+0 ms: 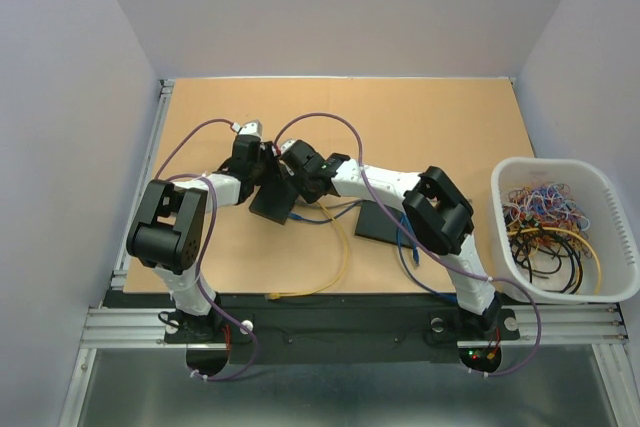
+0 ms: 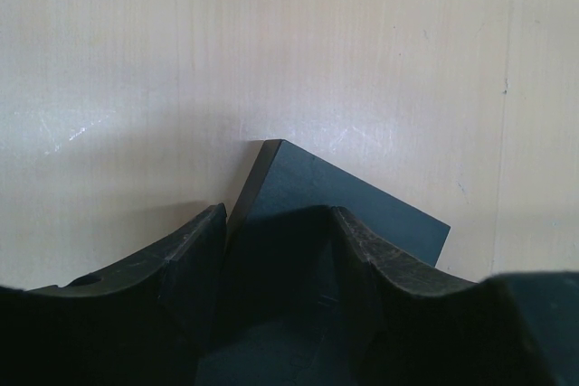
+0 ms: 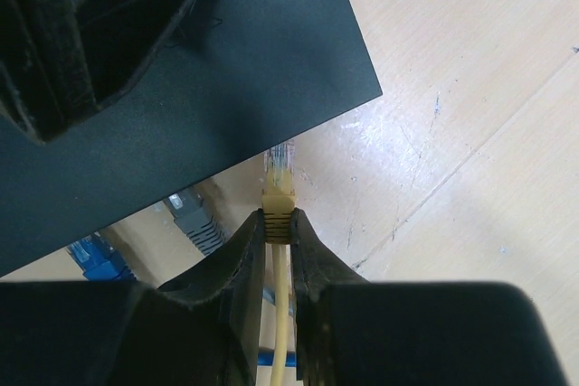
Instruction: Insert the plug into the switch port
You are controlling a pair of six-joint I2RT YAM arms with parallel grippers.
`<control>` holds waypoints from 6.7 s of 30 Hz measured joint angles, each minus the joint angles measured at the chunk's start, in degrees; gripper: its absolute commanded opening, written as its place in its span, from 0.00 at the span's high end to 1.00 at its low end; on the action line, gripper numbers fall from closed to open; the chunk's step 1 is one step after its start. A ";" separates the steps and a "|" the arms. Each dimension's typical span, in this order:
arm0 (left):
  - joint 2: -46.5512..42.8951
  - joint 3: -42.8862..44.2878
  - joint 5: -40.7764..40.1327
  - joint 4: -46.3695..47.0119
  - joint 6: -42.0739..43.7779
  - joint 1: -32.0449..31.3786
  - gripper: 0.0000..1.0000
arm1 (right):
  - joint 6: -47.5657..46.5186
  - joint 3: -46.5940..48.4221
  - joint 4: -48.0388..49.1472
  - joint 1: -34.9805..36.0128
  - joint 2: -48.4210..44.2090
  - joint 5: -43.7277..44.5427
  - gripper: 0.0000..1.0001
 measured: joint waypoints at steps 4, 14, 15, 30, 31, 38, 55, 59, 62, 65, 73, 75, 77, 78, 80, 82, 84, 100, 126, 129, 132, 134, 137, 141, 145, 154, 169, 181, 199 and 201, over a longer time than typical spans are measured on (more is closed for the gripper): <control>0.00 0.24 -0.07 -0.39 0.68 -0.13 0.42 | -0.79 0.00 0.00 0.24 0.07 -0.09 1.00; 0.28 1.64 -1.70 -2.21 2.12 -1.09 0.43 | -1.44 0.02 0.24 0.57 1.07 0.24 1.00; 0.44 1.92 -1.81 -2.40 2.19 -1.22 0.43 | -1.44 0.02 0.22 0.61 1.14 0.39 1.00; 2.64 3.96 1.14 -1.84 3.65 -1.86 0.44 | -7.54 -7.41 6.27 1.09 -3.19 2.56 1.00; 2.95 4.20 1.79 -1.68 3.78 -1.95 0.44 | -8.15 -8.87 7.30 1.09 -4.11 2.43 1.00; 4.39 5.07 4.96 -0.24 5.11 -2.97 0.44 | -9.81 -16.11 13.40 1.09 -8.07 1.62 1.00; 5.97 5.18 8.57 3.08 5.68 -2.51 0.44 | -10.25 -16.26 14.21 1.09 -8.00 2.40 1.00; 5.95 4.28 9.92 4.55 4.55 -2.01 0.44 | -10.23 -16.26 15.04 1.07 -7.76 2.58 1.00; 5.79 3.04 10.10 6.62 3.04 -1.99 0.44 | -10.16 -16.31 15.91 0.76 -7.58 2.21 1.00; 5.66 1.11 10.49 9.90 1.44 -1.64 0.45 | -10.16 -16.72 16.83 0.57 -7.56 1.77 1.00; 4.24 -4.63 11.15 18.08 -1.99 -1.05 0.45 | -10.16 -19.78 20.61 -0.55 -8.39 0.63 1.00; 3.50 -6.16 11.13 19.15 -2.38 -0.94 0.45 | -10.16 -20.09 20.90 -0.87 -8.59 0.26 1.00; 3.26 -6.95 11.04 20.11 -2.58 -0.92 0.45 | -10.19 -20.09 20.92 -1.07 -8.61 -0.07 1.00; 3.23 -7.17 10.93 20.52 -2.64 -0.92 0.45 | -10.16 -20.09 20.92 -1.16 -8.63 -0.35 0.99; 3.23 -7.48 10.88 21.11 -2.69 -0.92 0.45 | -10.19 -20.06 20.92 -1.27 -8.63 -0.83 1.00; 3.28 -7.72 10.86 21.70 -2.67 -0.92 0.45 | -10.19 -19.89 20.83 -1.31 -8.63 -1.25 1.00; 3.37 -7.76 10.86 21.94 -2.67 -0.90 0.45 | -10.14 -19.52 20.37 -1.33 -8.61 -1.88 1.00; 3.91 1.84 3.58 6.47 -2.71 -0.57 0.25 | -3.15 -13.53 21.59 -2.54 -3.89 -2.08 1.00; -11.26 19.50 -7.15 -33.16 -7.23 4.83 0.07 | 9.70 -0.42 30.42 -1.84 7.26 4.66 1.00; -18.69 19.23 -6.82 -34.49 -7.21 4.68 0.07 | 11.74 6.78 28.35 -1.79 11.74 7.98 1.00; -26.58 18.45 -5.99 -34.80 -7.21 4.68 0.06 | 14.73 14.86 24.85 -1.81 16.22 12.26 1.00; -31.28 17.77 -5.38 -34.91 -7.17 4.66 0.04 | 17.75 19.30 22.49 -1.97 18.64 14.75 1.00; -36.98 16.61 -4.37 -36.59 -6.86 4.66 0.04 | 23.37 24.13 19.17 -2.45 20.98 18.25 1.00; -38.42 16.59 -4.11 -39.12 -5.57 4.59 0.04 | 31.41 29.64 15.43 -3.96 23.69 21.66 1.00; -38.49 15.41 -4.07 -41.90 -4.22 4.55 0.04 | 38.27 39.58 13.07 -5.77 29.57 22.43 1.00; -40.50 14.60 -3.91 -44.35 -2.64 4.55 0.04 | 51.76 48.92 21.29 -7.54 37.92 15.76 0.99; -41.16 13.11 -6.16 -44.48 -1.66 4.55 0.04 | 43.65 29.90 44.33 -6.05 31.23 -2.32 0.39; -43.19 5.11 -1.81 -40.65 -2.56 3.74 0.10 | 27.47 -10.25 44.70 -7.23 -12.39 8.55 0.23; -19.37 -5.55 -0.04 -19.26 -14.29 -23.26 0.12 | 47.63 -61.66 17.29 -7.52 -55.06 25.81 0.21; -15.56 -5.22 0.00 -16.85 -15.13 -25.57 0.12 | 48.94 -62.40 15.08 -7.56 -55.52 26.88 0.21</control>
